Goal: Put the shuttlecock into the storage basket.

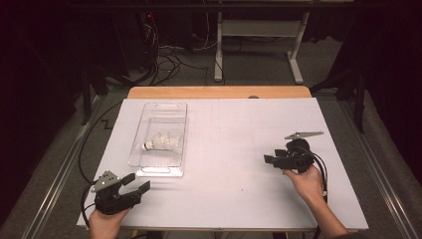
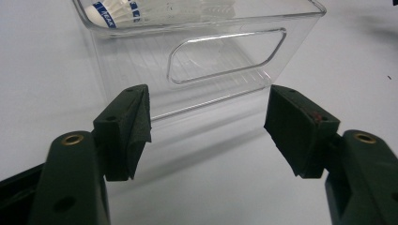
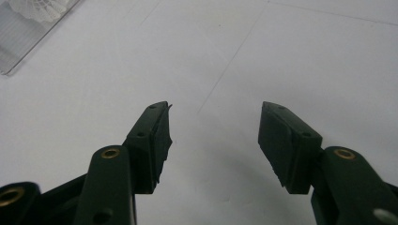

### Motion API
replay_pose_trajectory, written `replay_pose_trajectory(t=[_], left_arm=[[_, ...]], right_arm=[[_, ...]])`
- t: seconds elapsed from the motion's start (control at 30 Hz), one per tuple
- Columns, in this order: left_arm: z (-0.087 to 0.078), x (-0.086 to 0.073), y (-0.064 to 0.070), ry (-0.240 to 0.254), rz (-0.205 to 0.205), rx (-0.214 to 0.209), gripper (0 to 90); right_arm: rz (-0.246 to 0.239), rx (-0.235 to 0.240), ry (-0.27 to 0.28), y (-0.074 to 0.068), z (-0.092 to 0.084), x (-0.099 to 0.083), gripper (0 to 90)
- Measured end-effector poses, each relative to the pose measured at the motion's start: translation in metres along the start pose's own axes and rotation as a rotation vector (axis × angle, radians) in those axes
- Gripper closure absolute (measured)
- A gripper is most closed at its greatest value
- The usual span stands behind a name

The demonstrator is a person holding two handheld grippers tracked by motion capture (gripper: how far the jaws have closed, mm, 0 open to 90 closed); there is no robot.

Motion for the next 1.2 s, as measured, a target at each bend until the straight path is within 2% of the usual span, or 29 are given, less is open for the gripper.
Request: replay_pose_trajectory(t=[0.53, 1.2], left_arm=[[0.000, 0.000, 0.000, 0.001, 0.000, 0.002, 32.4], [0.000, 0.000, 0.001, 0.001, 0.001, 0.003, 32.4]], right_arm=[[0.020, -0.002, 0.021, 0.008, -0.013, -0.020, 44.3], [0.028, -0.036, 0.056, 0.014, -0.027, -0.038, 44.0]])
Point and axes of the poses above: each handheld gripper's, and its own axes: z roughly forward along the jaws, x roughly out of its top, y roughly to its right, the point moved 3 cm from there along z, roughly forward along the jaws, and after that the axes turned 7 degrees about y, right-handed, at the moved point
